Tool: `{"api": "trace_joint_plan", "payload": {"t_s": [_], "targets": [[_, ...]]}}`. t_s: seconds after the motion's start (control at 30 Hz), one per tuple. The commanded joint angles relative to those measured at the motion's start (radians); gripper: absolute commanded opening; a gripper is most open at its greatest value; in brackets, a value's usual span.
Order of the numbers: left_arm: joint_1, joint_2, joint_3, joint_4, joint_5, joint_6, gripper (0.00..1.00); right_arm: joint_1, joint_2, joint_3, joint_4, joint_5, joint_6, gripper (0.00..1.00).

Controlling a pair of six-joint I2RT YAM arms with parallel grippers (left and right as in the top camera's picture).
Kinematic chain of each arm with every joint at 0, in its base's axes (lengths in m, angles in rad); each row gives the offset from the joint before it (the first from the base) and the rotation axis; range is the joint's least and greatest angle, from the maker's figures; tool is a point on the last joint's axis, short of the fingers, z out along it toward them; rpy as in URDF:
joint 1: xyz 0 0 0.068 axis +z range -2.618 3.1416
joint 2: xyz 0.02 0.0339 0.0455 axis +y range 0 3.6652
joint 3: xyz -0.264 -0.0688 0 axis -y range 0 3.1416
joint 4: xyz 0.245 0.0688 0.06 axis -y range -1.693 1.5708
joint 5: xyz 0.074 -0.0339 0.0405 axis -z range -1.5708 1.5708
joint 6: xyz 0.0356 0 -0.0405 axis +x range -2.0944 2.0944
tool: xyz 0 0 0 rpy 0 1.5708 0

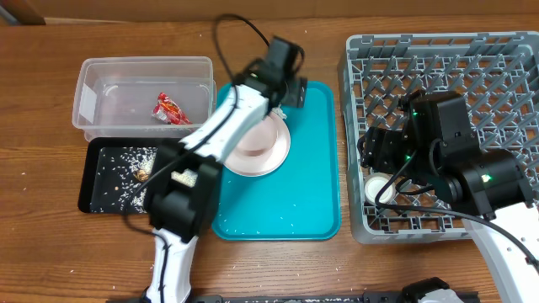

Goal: Sort waste into correct bins and load items into the dishwasher
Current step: 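Drop the red wrapper into the clear plastic bin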

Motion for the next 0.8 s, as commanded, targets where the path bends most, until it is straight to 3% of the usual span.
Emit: {"api": "trace_joint_plan", "payload": {"t_s": [0.0, 0.1, 0.2, 0.27, 0.5, 0.77], "targets": [[0.001, 0.08, -0.003, 0.003, -0.04, 0.002, 0.74, -0.005, -0.005, 0.015, 0.005, -0.005, -0.006, 0.77], [0.009, 0.103, -0.003, 0.016, -0.039, -0.013, 0.61, -0.005, -0.005, 0.015, 0.005, -0.005, -0.006, 0.77], [0.019, 0.094, 0.004, 0.011, -0.039, -0.013, 0.17, -0.005, -0.005, 0.015, 0.005, -0.005, -0.006, 0.77], [0.025, 0.074, 0.026, -0.023, -0.037, -0.016, 0.04, -0.005, -0.005, 0.015, 0.006, -0.004, -0.006, 0.77], [0.095, -0.127, 0.139, -0.242, -0.044, -0.106, 0.04, -0.005, -0.005, 0.015, 0.004, -0.005, -0.006, 0.77], [0.251, -0.313, 0.142, -0.563, -0.14, -0.163, 0.04, -0.005, -0.005, 0.015, 0.015, -0.004, -0.006, 0.77]]}}
